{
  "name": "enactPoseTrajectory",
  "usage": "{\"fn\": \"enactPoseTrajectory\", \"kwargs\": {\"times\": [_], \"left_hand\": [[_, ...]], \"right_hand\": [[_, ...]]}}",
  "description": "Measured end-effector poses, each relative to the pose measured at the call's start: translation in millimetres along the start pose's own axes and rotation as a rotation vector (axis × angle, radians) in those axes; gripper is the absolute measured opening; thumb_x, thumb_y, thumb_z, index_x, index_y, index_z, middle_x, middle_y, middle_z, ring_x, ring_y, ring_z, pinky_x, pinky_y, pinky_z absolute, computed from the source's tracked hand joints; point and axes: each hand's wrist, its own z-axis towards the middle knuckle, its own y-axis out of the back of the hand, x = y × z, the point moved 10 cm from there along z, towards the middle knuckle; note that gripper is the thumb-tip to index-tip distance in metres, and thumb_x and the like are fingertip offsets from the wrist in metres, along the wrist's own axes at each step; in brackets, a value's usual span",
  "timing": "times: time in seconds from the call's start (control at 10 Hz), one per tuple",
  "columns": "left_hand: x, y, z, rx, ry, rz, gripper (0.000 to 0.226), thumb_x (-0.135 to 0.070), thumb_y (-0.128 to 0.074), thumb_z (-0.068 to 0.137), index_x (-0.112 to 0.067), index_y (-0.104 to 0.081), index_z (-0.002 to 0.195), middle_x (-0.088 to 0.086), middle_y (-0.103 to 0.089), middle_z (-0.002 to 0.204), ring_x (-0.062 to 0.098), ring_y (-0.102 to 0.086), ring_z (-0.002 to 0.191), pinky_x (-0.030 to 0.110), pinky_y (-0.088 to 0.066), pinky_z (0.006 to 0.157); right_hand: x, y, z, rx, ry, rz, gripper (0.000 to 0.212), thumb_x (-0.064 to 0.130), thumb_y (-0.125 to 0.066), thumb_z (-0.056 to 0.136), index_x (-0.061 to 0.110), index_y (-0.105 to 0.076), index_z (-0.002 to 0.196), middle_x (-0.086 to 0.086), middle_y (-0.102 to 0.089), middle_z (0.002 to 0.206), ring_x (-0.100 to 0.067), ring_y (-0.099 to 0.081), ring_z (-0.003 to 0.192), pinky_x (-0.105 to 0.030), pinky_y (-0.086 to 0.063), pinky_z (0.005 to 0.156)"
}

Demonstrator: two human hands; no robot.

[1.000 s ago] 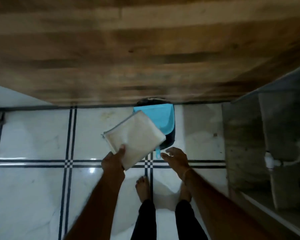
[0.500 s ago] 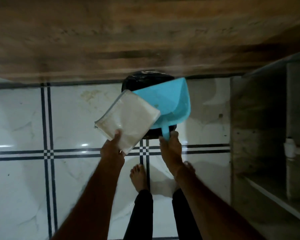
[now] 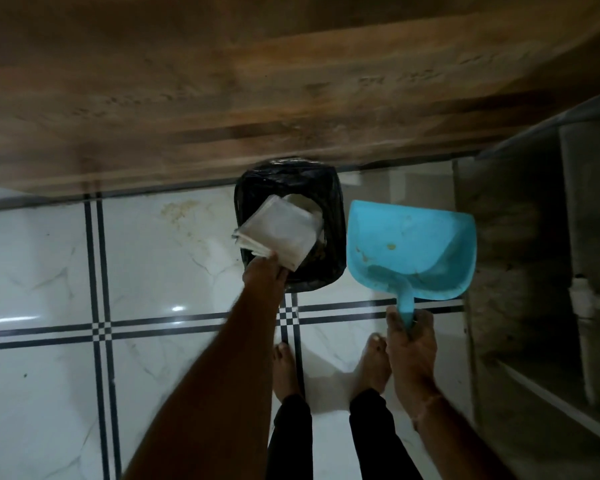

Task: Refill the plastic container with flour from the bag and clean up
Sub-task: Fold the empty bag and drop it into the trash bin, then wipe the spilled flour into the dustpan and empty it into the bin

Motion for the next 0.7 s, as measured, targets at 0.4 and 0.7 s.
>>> {"fn": "enactPoseTrajectory", "kwargs": {"times": [0.4,0.7], "left_hand": [[-61,-8,-215,-0.029,-0.714,0.901,0.025,-0.030,-0.071,0.092,-0.021,-0.062,0.114,0.000,-0.068,0.111,0.020,-0.059,0.103,0.027,-0.040,0.085],[-34,-24,-412,0.211,-0.863,1.073,0.053,-0.034,-0.072,0.093,-0.012,-0.054,0.138,0.009,-0.067,0.130,0.028,-0.064,0.120,0.035,-0.050,0.101]], "right_hand": [[49,80,-81,0.091,-0.048,0.074,0.023,0.027,-0.078,0.088,0.012,-0.066,0.099,-0.003,-0.071,0.084,-0.018,-0.067,0.078,-0.028,-0.055,0.071],[90,236,-203,0.032,-0.141,0.147,0.025,0.042,-0.077,0.088,0.026,-0.059,0.082,0.007,-0.064,0.079,-0.016,-0.061,0.074,-0.029,-0.051,0.066]]}}
